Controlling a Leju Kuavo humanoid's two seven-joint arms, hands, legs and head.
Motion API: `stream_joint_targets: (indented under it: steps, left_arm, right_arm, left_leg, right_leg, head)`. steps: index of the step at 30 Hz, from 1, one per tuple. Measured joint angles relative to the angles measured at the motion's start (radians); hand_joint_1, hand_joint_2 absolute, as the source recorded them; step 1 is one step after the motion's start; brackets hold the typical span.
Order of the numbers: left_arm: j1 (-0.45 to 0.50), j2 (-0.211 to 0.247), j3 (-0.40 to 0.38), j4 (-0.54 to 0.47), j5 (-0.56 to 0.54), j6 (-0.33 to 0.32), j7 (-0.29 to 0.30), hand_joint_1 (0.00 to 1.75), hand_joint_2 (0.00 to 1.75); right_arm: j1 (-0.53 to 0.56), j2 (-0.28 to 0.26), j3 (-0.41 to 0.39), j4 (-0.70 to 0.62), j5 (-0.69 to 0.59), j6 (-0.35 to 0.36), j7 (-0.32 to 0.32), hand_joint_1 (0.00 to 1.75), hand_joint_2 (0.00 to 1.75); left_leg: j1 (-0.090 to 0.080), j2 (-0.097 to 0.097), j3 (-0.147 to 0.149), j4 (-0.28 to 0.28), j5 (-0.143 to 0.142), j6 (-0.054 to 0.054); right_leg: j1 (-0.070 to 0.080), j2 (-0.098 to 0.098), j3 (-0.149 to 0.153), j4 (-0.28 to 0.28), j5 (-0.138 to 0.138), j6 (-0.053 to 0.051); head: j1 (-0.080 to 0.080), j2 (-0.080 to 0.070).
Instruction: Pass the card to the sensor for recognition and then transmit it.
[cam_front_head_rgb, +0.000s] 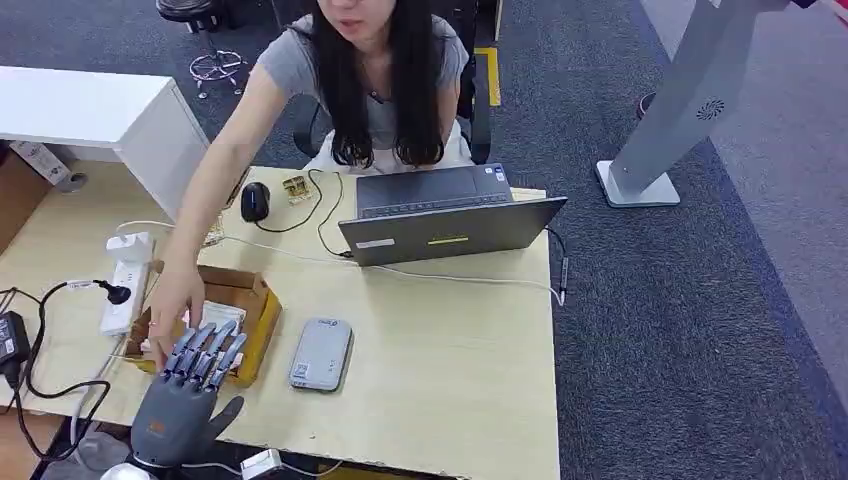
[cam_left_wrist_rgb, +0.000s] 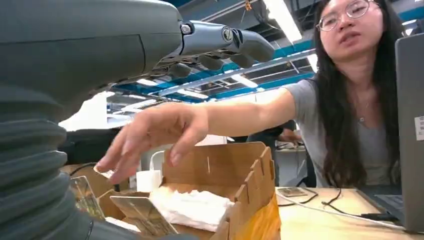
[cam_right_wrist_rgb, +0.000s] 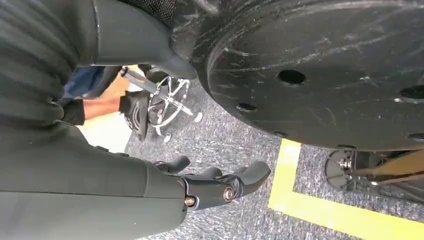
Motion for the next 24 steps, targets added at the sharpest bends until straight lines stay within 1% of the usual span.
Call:
stream_joint_targets:
  steps: [5, 6, 7, 8, 9, 10, 12, 14, 19, 24]
  left_arm:
    - [0.007, -0.006, 0.012, 0.0, -0.001, 0.004, -0.001, 0.0, 1.75]
    - [0.015, -0.006, 0.014, -0.001, -0.005, 0.002, -0.001, 0.0, 1.75]
    - [0.022, -0.006, 0.015, -0.006, -0.01, -0.003, -0.001, 0.0, 1.75]
    - [0.033, -0.007, 0.016, -0.02, -0.024, -0.022, 0.003, 0.0, 1.75]
    - [0.045, -0.008, 0.017, -0.037, -0.037, -0.038, 0.011, 0.0, 1.75]
    - [0.054, -0.01, 0.019, -0.052, -0.052, -0.056, 0.028, 0.0, 1.75]
    - [0.065, -0.013, 0.032, -0.074, -0.063, -0.076, 0.051, 0.0, 1.75]
    - [0.074, -0.014, 0.047, -0.091, -0.062, -0.087, 0.058, 0.0, 1.75]
    - [0.088, -0.02, 0.087, -0.104, -0.055, -0.108, 0.056, 0.0, 1.75]
    - [0.088, -0.033, 0.115, -0.104, -0.055, -0.126, 0.042, 0.0, 1.75]
  right_arm:
    - [0.0, 0.0, 0.0, 0.0, -0.004, -0.001, -0.005, 0.0, 1.75]
    - [-0.002, 0.0, 0.0, -0.002, -0.021, -0.009, -0.034, 0.0, 1.75]
    - [0.002, 0.004, -0.002, -0.012, -0.041, -0.036, -0.104, 0.0, 1.75]
    - [0.014, 0.012, -0.003, -0.022, -0.062, -0.081, -0.197, 0.0, 1.75]
    - [0.025, 0.019, -0.003, -0.032, -0.073, -0.118, -0.25, 0.0, 1.75]
    - [0.032, 0.024, -0.003, -0.04, -0.08, -0.149, -0.281, 0.0, 1.75]
    - [0.039, 0.026, -0.003, -0.055, -0.083, -0.175, -0.299, 0.0, 1.75]
    - [0.043, 0.026, -0.003, -0.061, -0.087, -0.178, -0.305, 0.0, 1.75]
    - [0.048, 0.026, -0.003, -0.066, -0.089, -0.175, -0.319, 0.0, 1.75]
    - [0.05, 0.026, -0.003, -0.067, -0.094, -0.174, -0.328, 0.0, 1.75]
  left_leg:
    - [0.0, 0.0, 0.0, 0.0, 0.0, 0.0]
    - [0.0, 0.0, 0.0, 0.0, 0.0, 0.0]
    - [0.0, -0.001, 0.0, 0.0, 0.0, 0.0]
    - [0.0, -0.004, -0.001, 0.0, 0.0, 0.0]
    - [0.0, -0.006, -0.002, 0.0, 0.0, 0.0]
    - [0.0, -0.006, -0.002, 0.0, 0.0, 0.0]
    - [0.001, -0.006, -0.003, 0.0, 0.0, 0.0]
    - [0.001, -0.006, -0.002, 0.0, 0.0, 0.0]
    - [0.0, -0.007, -0.002, 0.0, 0.0, 0.0]
    - [0.0, -0.007, -0.002, 0.0, 0.001, 0.0]
  right_leg:
    - [0.0, 0.0, 0.001, 0.0, 0.0, 0.0]
    - [0.0, 0.0, 0.001, 0.0, 0.0, 0.0]
    - [0.0, 0.0, 0.002, 0.001, 0.0, 0.0]
    - [0.0, -0.001, 0.002, 0.001, -0.001, 0.0]
    - [0.0, -0.001, 0.002, 0.001, -0.001, 0.0]
    - [0.0, -0.001, 0.002, 0.001, -0.001, 0.0]
    - [0.0, -0.001, 0.002, 0.001, -0.001, 0.0]
    - [0.0, -0.001, 0.002, 0.001, -0.002, 0.0]
    - [0.0, -0.001, 0.002, 0.001, -0.002, 0.0]
    - [0.0, -0.002, 0.003, 0.001, -0.001, 0.0]
  head:
    - [0.0, 0.0]
    - [0.0, 0.0]
    - [0.0, 0.0]
    - [0.0, 0.0]
    - [0.0, 0.0]
    - [0.0, 0.0]
    - [0.0, 0.0]
    - [0.0, 0.0]
    - [0.0, 0.0]
    - [0.0, 0.0]
